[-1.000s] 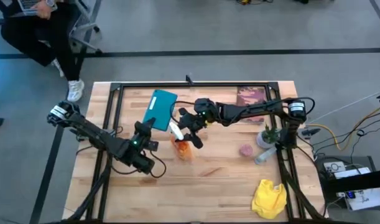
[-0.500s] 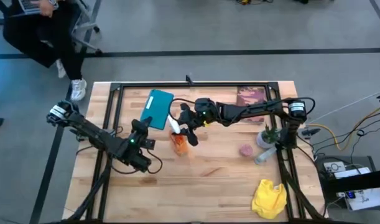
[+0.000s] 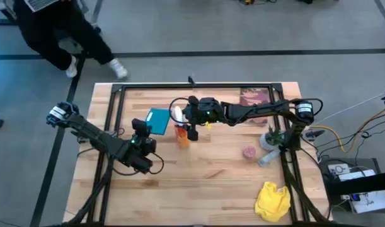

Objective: Apply microfiber cloth
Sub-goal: Spray the front and back of the tablet with the spray cleaning bottle

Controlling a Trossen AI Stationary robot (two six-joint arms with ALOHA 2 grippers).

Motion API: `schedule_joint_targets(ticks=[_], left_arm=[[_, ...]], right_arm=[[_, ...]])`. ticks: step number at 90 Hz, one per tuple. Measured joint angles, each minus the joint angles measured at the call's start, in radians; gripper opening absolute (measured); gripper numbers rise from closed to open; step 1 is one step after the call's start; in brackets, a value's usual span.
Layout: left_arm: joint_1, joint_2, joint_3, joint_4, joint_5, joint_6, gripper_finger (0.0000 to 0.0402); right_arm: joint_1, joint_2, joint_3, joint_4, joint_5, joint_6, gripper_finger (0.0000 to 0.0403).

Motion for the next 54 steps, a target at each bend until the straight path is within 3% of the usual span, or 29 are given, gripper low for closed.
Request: schedule_joint_targets(ticks=[22, 54], left_arm=[[0.0, 0.004, 0.0, 0.008, 0.137, -0.131, 0.0009], [0.0, 0.024, 0.0, 0.114, 0.174, -0.117, 0.0009]], right_arm=[[-0.057, -0.063, -0.002, -0.12, 0.016, -0.039, 0.0265], [-0.084, -0.177, -0.006, -0.352, 0.013, -0.117, 0.0327]])
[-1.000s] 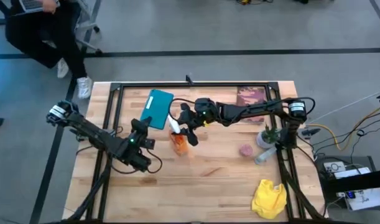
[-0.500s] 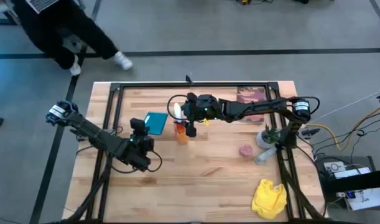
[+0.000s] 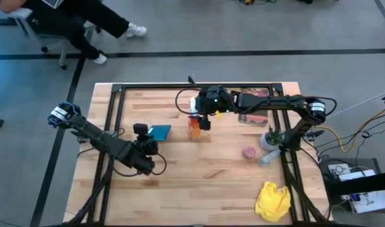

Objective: Apply microfiber cloth
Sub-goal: Spray the front and back of the tablet with the spray cleaning bottle

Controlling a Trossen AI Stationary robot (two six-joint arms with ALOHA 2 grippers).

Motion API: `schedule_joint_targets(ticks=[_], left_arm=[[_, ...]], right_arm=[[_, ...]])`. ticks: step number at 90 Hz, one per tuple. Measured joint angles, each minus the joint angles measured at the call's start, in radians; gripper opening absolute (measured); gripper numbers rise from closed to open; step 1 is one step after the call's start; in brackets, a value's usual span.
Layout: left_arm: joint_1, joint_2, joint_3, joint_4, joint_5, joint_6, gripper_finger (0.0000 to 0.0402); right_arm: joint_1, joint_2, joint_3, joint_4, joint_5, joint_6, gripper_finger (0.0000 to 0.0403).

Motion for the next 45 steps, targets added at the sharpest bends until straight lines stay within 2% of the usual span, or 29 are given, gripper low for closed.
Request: schedule_joint_targets(ticks=[13, 36, 45], left_arm=[[0.0, 0.005, 0.0, 0.02, -0.001, 0.004, 0.0009], [0.0, 0.008, 0.004, 0.076, 0.002, 0.006, 0.0009], [0.0, 0.008, 0.007, 0.085, 0.032, 0.007, 0.0009]], right_arm=[[0.01, -0.049, -0.001, -0.078, -0.004, 0.013, 0.0344], [0.021, -0.124, 0.001, -0.215, -0.006, 0.047, 0.0344], [0.027, -0.156, 0.001, -0.281, -0.006, 0.075, 0.0344]])
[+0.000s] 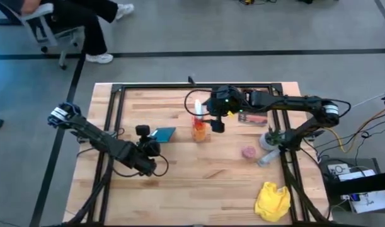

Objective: Apply microfiber cloth
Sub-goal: Spray the front and back of the tablet with the spray cleaning bottle

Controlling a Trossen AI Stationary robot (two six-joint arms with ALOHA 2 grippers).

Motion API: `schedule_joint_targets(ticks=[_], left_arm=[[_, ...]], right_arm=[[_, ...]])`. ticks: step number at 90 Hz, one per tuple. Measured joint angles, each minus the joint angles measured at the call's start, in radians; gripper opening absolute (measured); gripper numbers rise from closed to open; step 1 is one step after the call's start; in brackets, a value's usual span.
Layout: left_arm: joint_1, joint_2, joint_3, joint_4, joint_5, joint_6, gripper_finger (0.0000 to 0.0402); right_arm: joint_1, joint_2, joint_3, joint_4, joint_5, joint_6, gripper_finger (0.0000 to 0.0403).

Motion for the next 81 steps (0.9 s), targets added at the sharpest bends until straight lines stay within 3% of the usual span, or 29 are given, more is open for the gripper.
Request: schedule_joint_targets(ticks=[21, 36, 47, 63, 81], left_arm=[[-0.001, 0.004, 0.001, 0.034, 0.036, -0.014, 0.0009], [-0.001, 0.003, 0.003, 0.032, 0.069, -0.023, 0.0009], [-0.001, 0.001, 0.003, 0.028, 0.082, -0.026, 0.0009], [-0.001, 0.0, 0.005, 0.028, 0.09, -0.044, 0.0009], [0.0, 0.0, 0.005, 0.032, 0.086, -0.066, 0.0009]], right_arm=[[0.062, -0.06, 0.0, -0.131, 0.003, 0.115, 0.0344], [0.188, -0.057, -0.046, -0.08, 0.012, 0.206, 0.0344], [0.28, -0.031, -0.11, -0.021, 0.097, 0.284, 0.0344], [0.369, 0.024, -0.267, 0.296, 0.24, 0.414, 0.0343], [0.387, 0.184, -0.403, 0.78, 0.295, 0.493, 0.0343]])
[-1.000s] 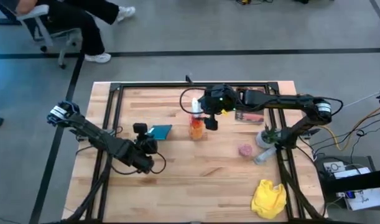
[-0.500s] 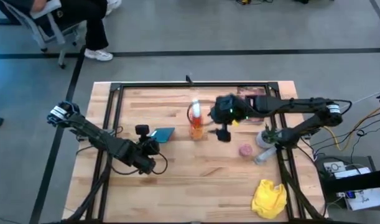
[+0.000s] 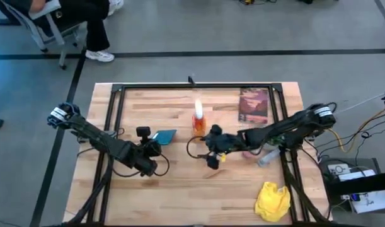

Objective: Apply microfiber cloth
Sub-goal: Spray the front and back of the tablet with the spray cleaning bottle

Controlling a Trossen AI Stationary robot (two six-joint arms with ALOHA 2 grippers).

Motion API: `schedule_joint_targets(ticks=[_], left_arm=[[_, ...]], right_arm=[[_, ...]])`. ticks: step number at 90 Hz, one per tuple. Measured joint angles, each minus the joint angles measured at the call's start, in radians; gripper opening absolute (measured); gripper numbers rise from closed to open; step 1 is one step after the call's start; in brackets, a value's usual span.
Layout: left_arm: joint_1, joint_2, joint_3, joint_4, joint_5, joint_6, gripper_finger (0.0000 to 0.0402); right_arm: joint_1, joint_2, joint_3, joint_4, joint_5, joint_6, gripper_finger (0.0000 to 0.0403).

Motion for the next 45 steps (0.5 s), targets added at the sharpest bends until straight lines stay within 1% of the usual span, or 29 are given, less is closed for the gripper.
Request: schedule_joint_targets(ticks=[6, 14, 27, 36, 45], left_arm=[[0.0, 0.0, 0.0, 0.003, -0.002, -0.001, 0.0009], [0.0, 0.0, -0.001, 0.007, -0.003, -0.002, 0.0009], [-0.001, 0.002, -0.001, 0.01, -0.003, -0.002, 0.0009], [-0.002, 0.002, -0.002, 0.01, -0.003, -0.002, 0.0009], [-0.002, 0.002, -0.002, 0.011, -0.003, -0.002, 0.0009]], right_arm=[[-0.009, 0.07, -0.006, 0.104, 0.026, 0.01, 0.0343], [-0.027, 0.139, -0.003, 0.176, 0.094, 0.01, 0.0343], [-0.069, 0.198, 0.01, 0.178, 0.218, 0.0, 0.0343], [-0.103, 0.2, 0.003, 0.177, 0.268, 0.0, 0.0343], [-0.145, 0.187, -0.004, 0.121, 0.326, -0.018, 0.0343]])
